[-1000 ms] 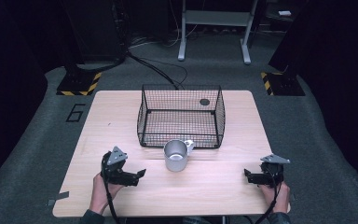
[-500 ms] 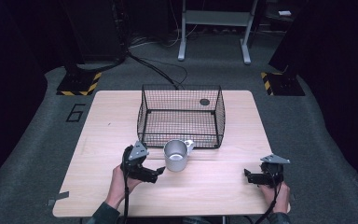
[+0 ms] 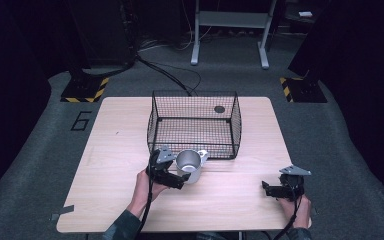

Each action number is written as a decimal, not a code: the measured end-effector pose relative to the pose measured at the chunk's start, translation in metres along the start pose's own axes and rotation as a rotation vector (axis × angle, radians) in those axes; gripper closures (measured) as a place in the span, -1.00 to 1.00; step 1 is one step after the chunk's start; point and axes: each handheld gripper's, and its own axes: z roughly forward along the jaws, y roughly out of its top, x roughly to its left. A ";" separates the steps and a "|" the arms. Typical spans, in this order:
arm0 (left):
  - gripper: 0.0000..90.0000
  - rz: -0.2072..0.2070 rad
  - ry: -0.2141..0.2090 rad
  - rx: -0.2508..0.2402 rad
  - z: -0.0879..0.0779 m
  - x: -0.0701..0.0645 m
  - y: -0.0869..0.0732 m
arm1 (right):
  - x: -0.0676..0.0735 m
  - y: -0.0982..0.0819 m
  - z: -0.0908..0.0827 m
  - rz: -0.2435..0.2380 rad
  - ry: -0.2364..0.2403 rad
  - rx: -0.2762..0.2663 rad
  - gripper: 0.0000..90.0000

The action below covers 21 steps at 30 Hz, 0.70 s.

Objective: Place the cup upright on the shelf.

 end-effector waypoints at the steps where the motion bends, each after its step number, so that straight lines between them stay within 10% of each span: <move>1: -1.00 0.000 0.000 0.000 0.000 0.000 0.000 | 0.000 0.000 0.000 0.000 0.000 0.000 -0.94; 21: -1.00 0.016 0.002 0.021 0.028 -0.005 0.008 | 0.000 0.000 0.000 -0.001 0.002 0.004 -0.94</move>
